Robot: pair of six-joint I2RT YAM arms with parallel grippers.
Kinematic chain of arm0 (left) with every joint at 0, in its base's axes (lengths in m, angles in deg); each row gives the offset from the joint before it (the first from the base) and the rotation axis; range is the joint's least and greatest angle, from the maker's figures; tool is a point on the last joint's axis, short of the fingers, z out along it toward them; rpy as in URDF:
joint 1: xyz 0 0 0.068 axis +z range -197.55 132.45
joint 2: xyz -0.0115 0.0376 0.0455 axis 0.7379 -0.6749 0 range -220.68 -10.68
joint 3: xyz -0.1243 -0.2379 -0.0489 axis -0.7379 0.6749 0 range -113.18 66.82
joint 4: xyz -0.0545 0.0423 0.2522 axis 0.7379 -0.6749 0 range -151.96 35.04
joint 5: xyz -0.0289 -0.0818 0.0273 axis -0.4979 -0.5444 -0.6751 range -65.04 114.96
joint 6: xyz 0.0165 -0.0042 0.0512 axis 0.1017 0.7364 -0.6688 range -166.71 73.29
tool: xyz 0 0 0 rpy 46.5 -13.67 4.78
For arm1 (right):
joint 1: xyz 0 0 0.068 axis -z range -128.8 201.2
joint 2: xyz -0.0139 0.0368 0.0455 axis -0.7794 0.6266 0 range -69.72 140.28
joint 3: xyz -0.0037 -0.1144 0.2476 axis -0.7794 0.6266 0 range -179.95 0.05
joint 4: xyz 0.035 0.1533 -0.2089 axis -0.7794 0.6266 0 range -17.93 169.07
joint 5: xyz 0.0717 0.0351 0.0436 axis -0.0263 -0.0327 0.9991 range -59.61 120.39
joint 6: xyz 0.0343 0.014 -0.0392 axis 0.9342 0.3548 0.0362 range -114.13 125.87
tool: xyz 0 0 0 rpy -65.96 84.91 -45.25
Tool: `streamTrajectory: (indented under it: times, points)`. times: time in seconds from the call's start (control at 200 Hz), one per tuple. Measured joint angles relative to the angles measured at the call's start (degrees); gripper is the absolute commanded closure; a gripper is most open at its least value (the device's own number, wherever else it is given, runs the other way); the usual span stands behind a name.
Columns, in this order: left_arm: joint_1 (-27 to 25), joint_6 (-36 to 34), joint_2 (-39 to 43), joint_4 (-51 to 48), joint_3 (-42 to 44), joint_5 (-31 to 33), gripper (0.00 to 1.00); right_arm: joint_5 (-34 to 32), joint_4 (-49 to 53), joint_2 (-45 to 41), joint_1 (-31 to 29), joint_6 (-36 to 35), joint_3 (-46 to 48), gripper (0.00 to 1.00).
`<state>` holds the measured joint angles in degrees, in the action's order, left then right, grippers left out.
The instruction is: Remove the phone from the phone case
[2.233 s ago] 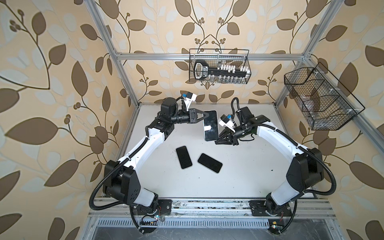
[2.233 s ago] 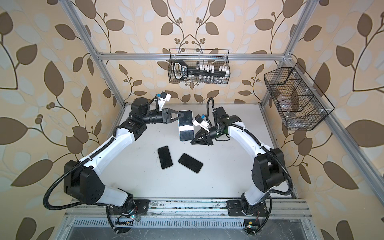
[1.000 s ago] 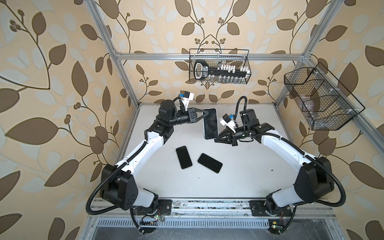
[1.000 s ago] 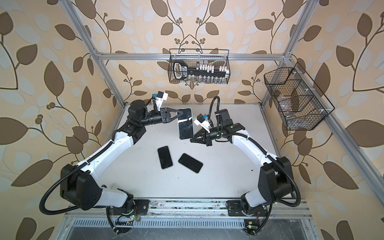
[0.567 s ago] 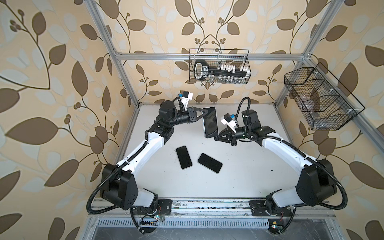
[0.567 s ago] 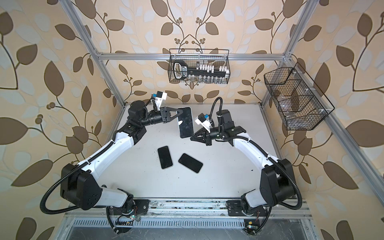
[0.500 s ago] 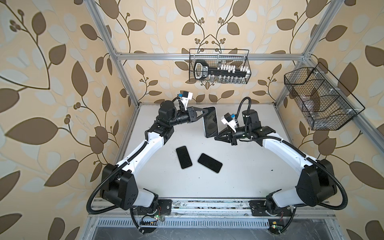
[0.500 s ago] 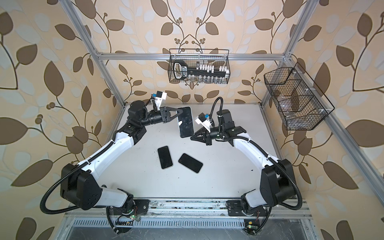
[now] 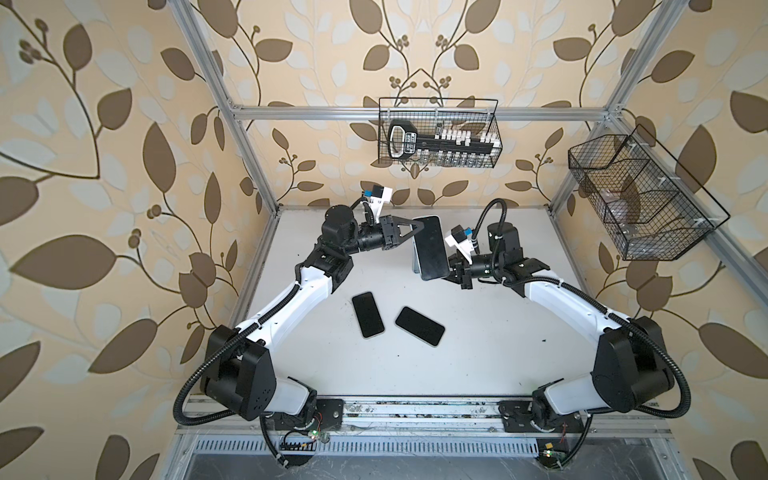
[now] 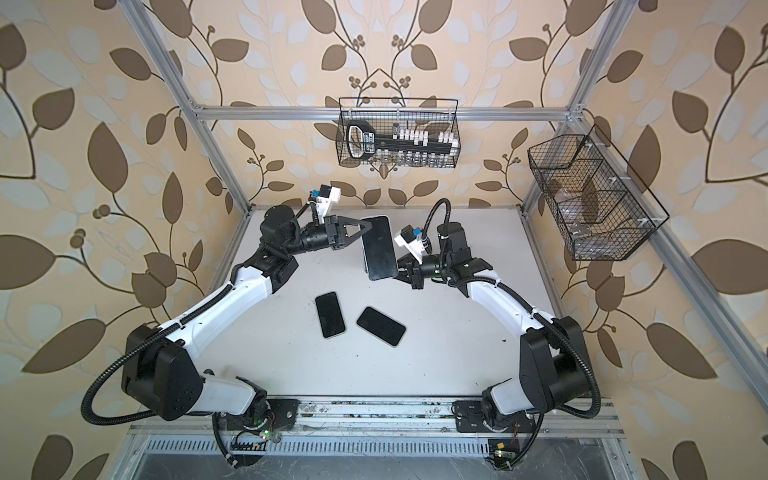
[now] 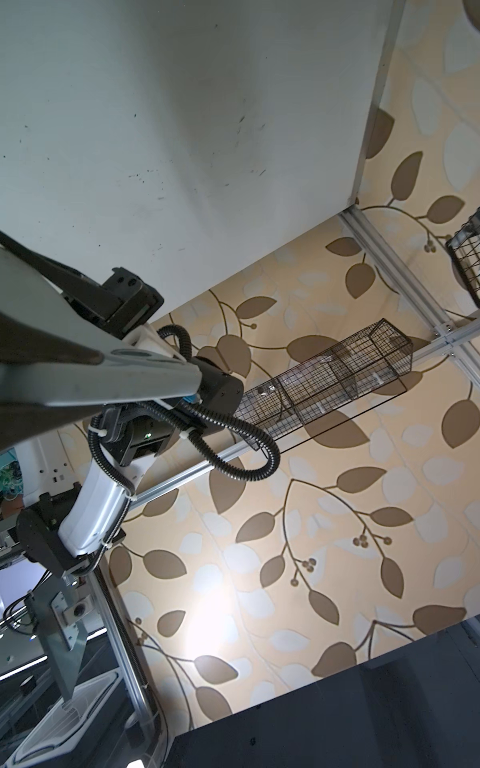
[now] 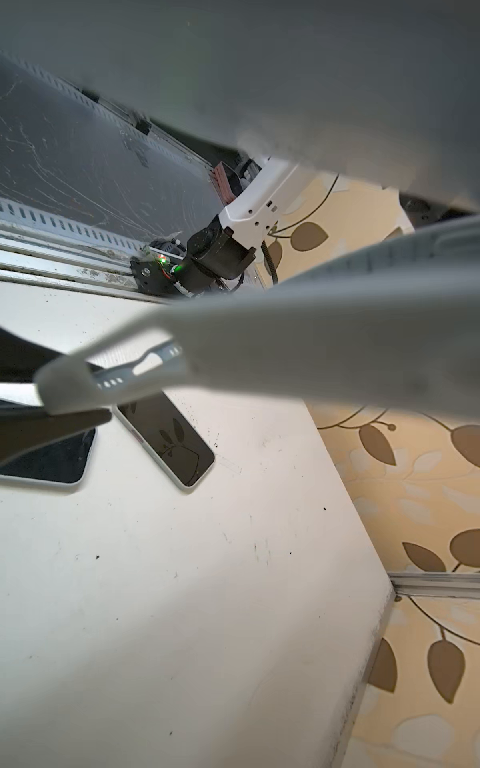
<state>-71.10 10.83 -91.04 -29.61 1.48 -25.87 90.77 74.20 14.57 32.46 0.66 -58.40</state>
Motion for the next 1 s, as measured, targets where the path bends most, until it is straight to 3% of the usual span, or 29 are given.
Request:
streamTrajectory:
  times: [0.36, 0.56, 0.735, 0.845, 0.895, 1.0]
  points:
    - [-0.5, 3.1, 0.0, -0.2, 0.0, -3.1, 1.0, -5.9, -5.4, -1.4, 2.4, 5.3, 4.2, 0.84]
    - [-0.3, 0.2, 0.0, -5.0, 0.0, -0.8, 1.0, -7.3, -9.4, -6.0, 3.9, 10.9, 7.3, 0.52]
    - [0.6, -0.1, -0.1, -5.2, 1.2, 7.3, 1.0, -10.3, -13.1, -9.9, 4.6, 17.9, 10.3, 0.3]
    - [1.3, 3.0, 0.1, -1.8, 5.8, 15.0, 1.0, -13.1, -17.2, -11.5, 5.6, 26.1, 14.1, 0.16]
    - [1.5, 4.2, 0.2, 0.2, 8.9, 19.4, 1.0, -13.7, -18.5, -11.8, 6.0, 29.2, 16.0, 0.01]
    - [1.5, 8.1, 0.2, 4.5, 15.5, 27.2, 1.0, -14.9, -20.4, -12.4, 5.9, 35.1, 18.9, 0.0]
